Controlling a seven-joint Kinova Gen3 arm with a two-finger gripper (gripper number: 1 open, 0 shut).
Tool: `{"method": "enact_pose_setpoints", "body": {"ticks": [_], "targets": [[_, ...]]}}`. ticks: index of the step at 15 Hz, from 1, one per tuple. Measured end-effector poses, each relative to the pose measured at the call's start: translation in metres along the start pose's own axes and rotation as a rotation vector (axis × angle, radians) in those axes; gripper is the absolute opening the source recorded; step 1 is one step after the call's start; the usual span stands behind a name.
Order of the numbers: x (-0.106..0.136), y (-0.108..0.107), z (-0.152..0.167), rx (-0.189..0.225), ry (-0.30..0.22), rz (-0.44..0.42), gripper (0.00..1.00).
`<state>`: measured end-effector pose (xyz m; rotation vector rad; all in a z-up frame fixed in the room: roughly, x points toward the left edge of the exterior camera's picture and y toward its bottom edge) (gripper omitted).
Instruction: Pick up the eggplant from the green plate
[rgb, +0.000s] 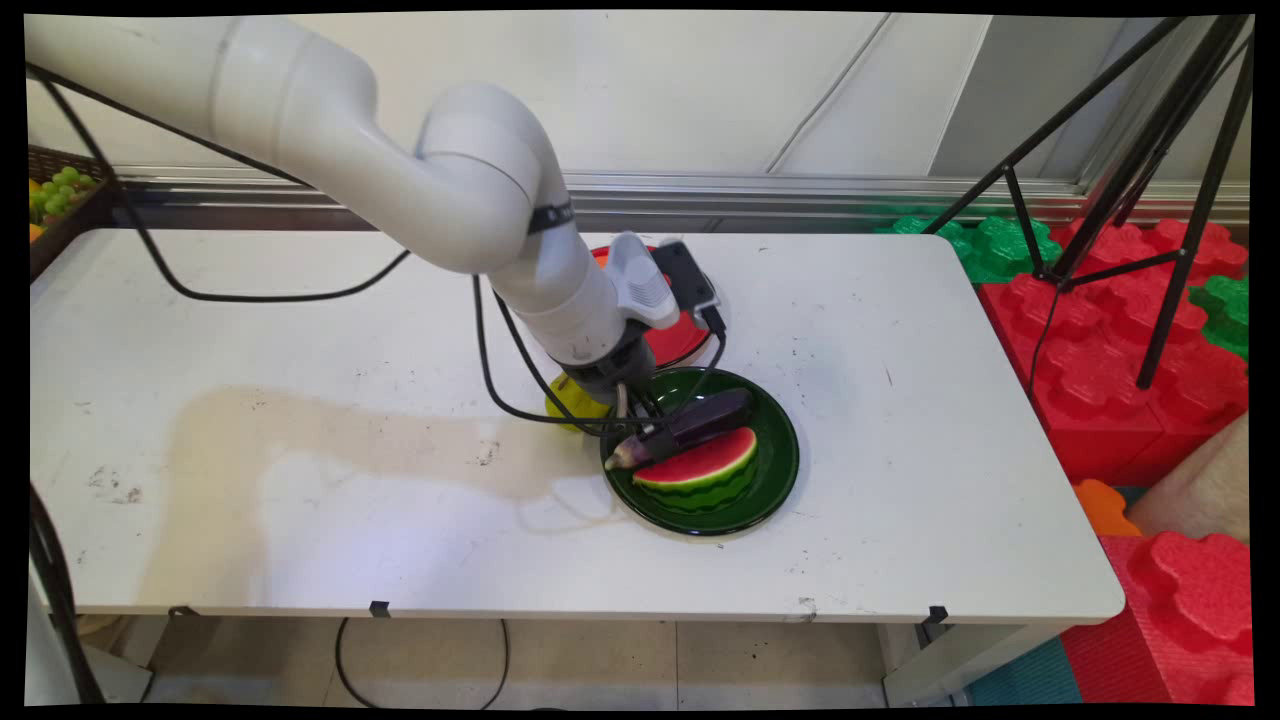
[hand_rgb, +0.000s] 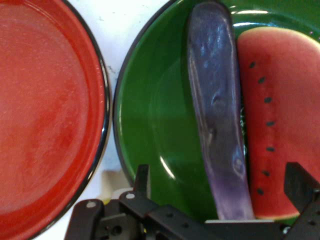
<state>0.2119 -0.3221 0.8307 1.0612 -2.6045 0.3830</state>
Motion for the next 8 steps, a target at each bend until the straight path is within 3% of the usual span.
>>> {"method": "enact_pose_setpoints", "body": {"ticks": [8], "targets": [[-0.001, -0.004, 0.039, -0.021, 0.007, -0.016, 1.0]]}}
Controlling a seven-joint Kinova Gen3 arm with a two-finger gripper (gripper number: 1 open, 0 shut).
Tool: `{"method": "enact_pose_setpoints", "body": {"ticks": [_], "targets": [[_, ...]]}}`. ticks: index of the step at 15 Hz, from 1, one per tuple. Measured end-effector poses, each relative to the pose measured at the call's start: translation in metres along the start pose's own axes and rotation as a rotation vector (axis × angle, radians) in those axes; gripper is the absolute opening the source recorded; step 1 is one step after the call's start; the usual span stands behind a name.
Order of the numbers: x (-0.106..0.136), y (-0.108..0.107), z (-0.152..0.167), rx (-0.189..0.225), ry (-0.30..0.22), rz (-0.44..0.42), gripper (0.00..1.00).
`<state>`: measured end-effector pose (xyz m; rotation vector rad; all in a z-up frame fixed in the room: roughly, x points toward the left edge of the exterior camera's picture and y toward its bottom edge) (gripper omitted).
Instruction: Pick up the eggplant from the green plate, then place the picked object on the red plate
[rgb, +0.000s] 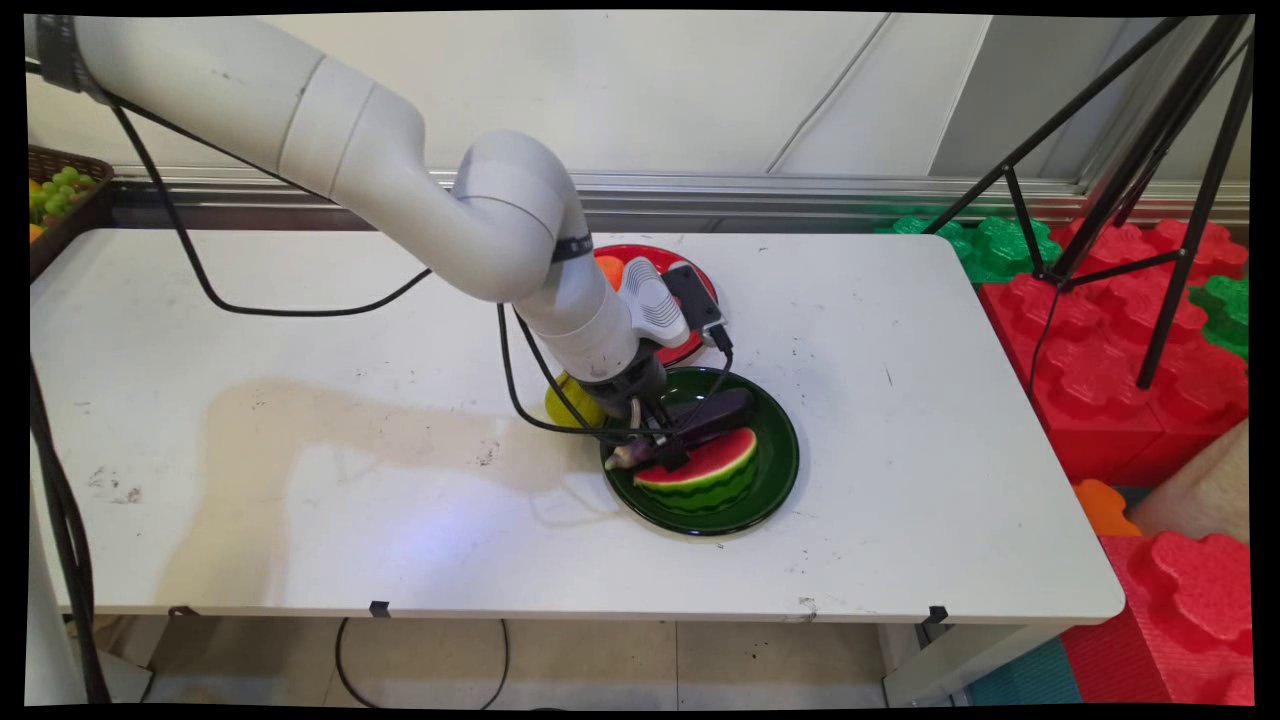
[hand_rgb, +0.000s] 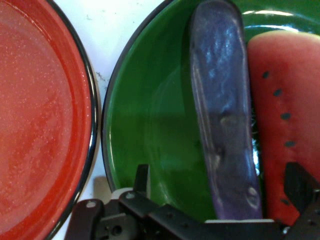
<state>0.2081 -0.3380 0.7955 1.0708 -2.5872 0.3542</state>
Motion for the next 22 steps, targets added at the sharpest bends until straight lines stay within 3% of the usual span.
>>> {"method": "enact_pose_setpoints", "body": {"ticks": [5, 6, 14, 22], "targets": [[-0.001, -0.003, 0.013, -0.006, 0.006, -0.011, 1.0], [-0.002, -0.004, 0.014, -0.006, 0.007, -0.012, 0.0], [0.0, -0.006, 0.014, 0.002, 0.033, -0.025, 0.0], [0.008, -0.008, -0.038, 0.04, 0.089, -0.035, 0.0]]}}
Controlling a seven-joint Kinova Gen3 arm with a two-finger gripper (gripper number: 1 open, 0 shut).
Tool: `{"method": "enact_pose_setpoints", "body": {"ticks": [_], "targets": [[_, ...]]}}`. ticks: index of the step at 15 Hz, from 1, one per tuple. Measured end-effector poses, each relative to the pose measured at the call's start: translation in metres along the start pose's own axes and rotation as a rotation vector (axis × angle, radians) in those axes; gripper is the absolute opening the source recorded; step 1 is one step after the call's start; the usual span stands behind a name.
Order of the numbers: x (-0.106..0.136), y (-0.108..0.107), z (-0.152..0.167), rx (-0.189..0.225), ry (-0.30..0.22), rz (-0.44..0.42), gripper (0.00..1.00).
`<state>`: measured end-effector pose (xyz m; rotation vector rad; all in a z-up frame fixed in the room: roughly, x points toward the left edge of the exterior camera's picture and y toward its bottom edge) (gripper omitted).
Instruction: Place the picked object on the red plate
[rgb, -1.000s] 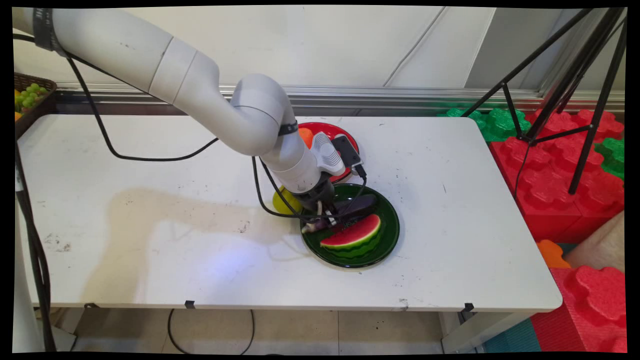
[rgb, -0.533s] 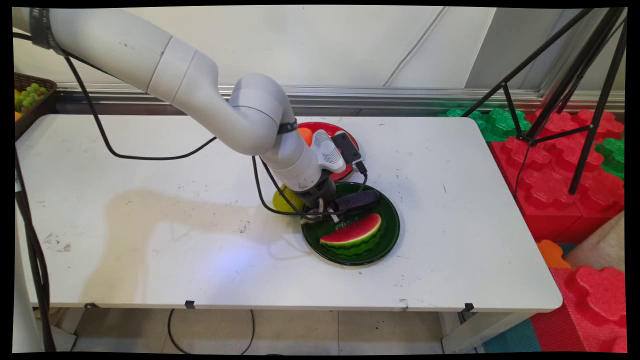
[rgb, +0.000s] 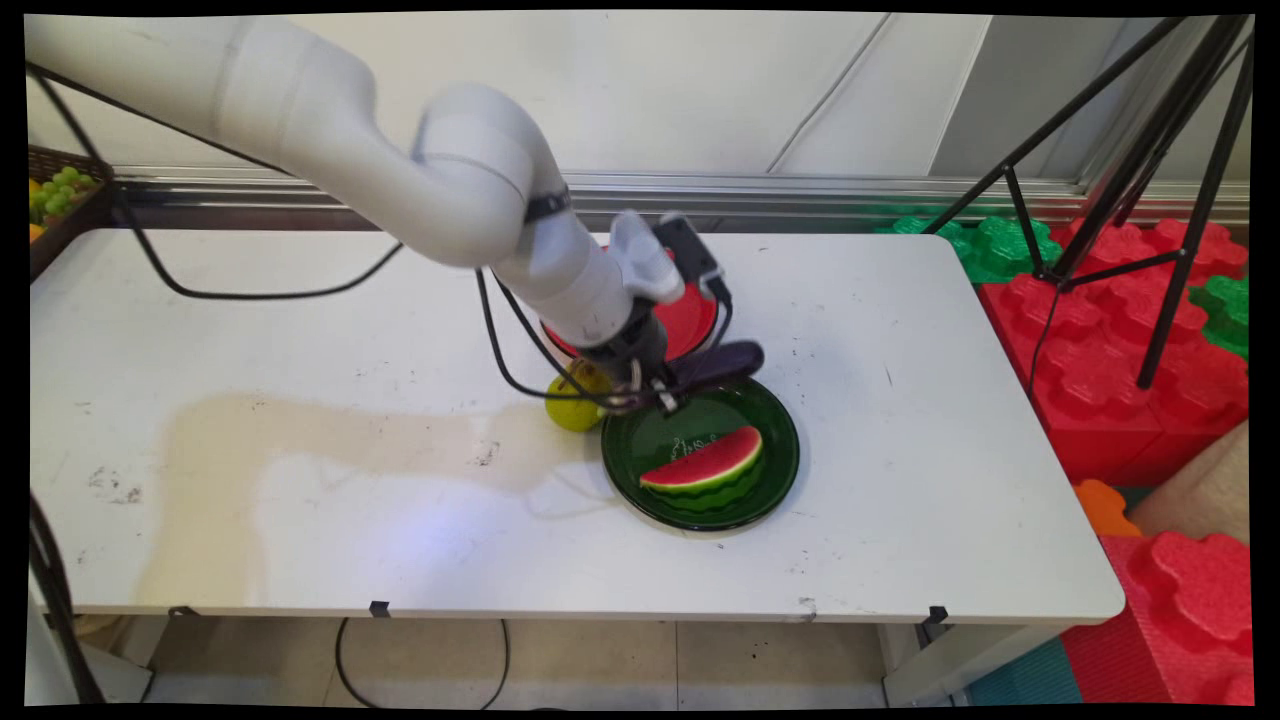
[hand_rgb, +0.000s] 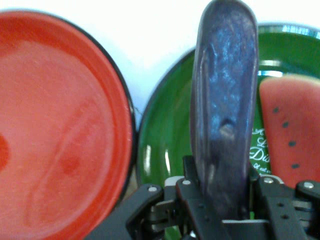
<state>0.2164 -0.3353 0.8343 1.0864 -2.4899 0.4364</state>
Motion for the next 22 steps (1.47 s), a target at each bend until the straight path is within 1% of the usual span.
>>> {"method": "enact_pose_setpoints", "body": {"ticks": [2, 5, 7, 11, 14, 17, 20, 22], "targets": [[0.007, -0.004, -0.024, 0.015, 0.018, -0.005, 0.0], [0.016, -0.009, -0.052, 0.036, 0.032, -0.01, 0.0], [0.025, -0.019, -0.078, 0.066, 0.047, -0.027, 0.0], [0.038, -0.038, -0.104, 0.114, 0.065, -0.055, 0.0], [0.044, -0.052, -0.113, 0.146, 0.066, -0.065, 0.0], [0.049, -0.066, -0.112, 0.168, 0.053, -0.07, 0.0], [0.052, -0.083, -0.099, 0.178, 0.024, -0.075, 0.0], [0.051, -0.094, -0.083, 0.175, -0.002, -0.076, 0.0]]}}
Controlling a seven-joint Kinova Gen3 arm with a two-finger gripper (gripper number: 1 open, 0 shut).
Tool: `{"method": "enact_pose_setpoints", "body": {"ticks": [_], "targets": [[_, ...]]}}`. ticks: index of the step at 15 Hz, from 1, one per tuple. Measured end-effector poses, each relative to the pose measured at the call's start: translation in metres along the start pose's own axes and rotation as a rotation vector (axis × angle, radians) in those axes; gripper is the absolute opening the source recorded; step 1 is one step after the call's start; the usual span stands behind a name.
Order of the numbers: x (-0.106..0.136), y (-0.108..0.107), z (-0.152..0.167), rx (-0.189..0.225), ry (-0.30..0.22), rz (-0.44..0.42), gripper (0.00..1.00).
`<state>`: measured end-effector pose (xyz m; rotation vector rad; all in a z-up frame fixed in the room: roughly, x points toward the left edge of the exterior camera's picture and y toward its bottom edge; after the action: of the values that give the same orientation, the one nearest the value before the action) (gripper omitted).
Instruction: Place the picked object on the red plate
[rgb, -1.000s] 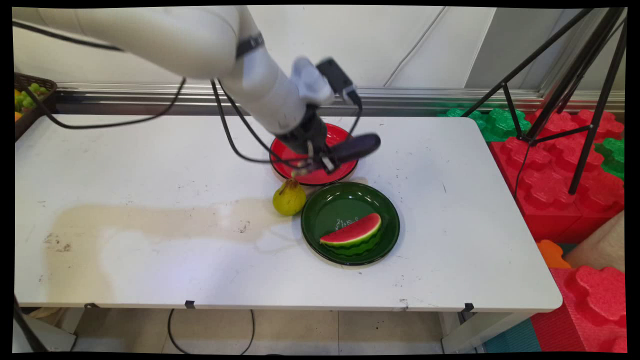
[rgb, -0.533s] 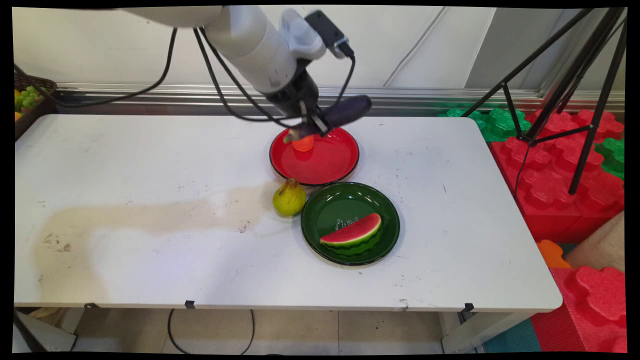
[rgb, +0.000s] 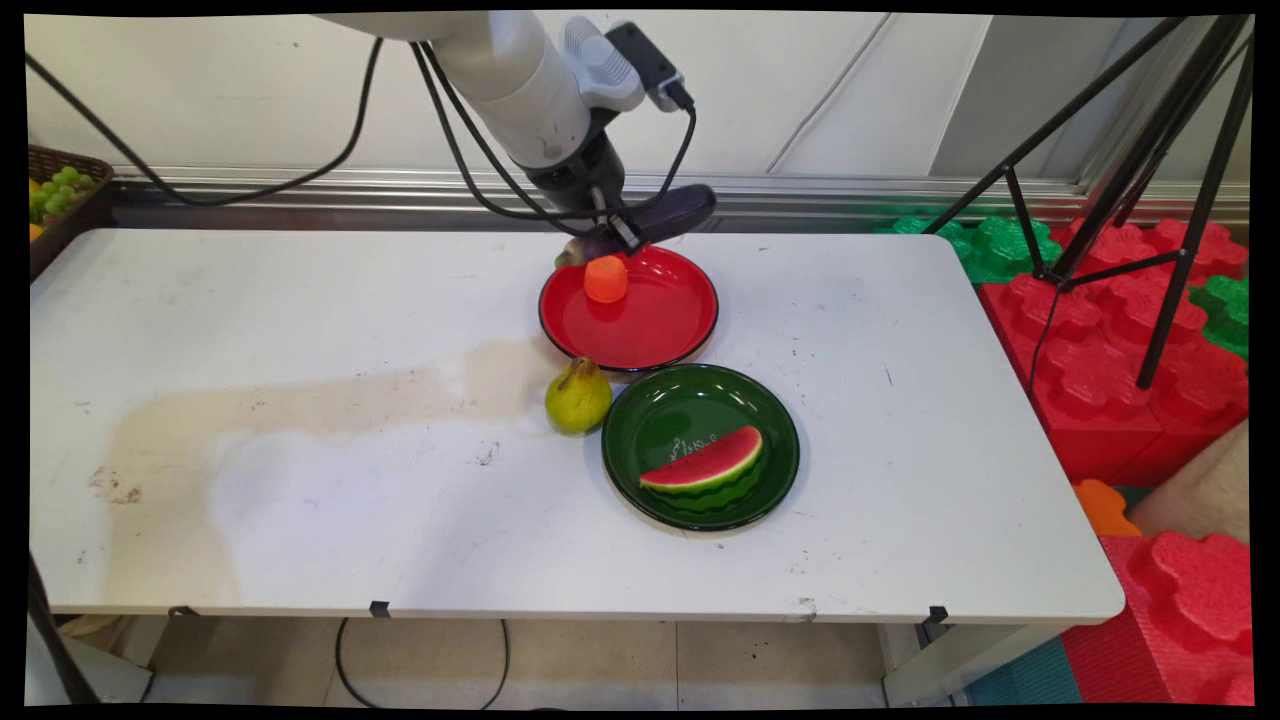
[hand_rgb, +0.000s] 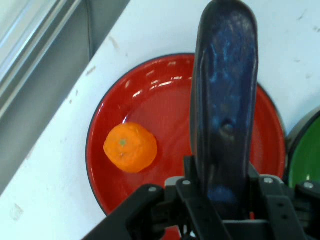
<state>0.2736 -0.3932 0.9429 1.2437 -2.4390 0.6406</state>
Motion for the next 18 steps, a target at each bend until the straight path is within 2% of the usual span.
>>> {"method": "enact_pose_setpoints", "body": {"ticks": [3, 10, 18], "targets": [[-0.002, -0.008, 0.022, -0.013, -0.029, 0.012, 0.0], [-0.011, -0.02, 0.084, -0.087, -0.082, 0.061, 0.0], [-0.022, -0.027, 0.122, -0.157, -0.096, 0.113, 0.0]]}}
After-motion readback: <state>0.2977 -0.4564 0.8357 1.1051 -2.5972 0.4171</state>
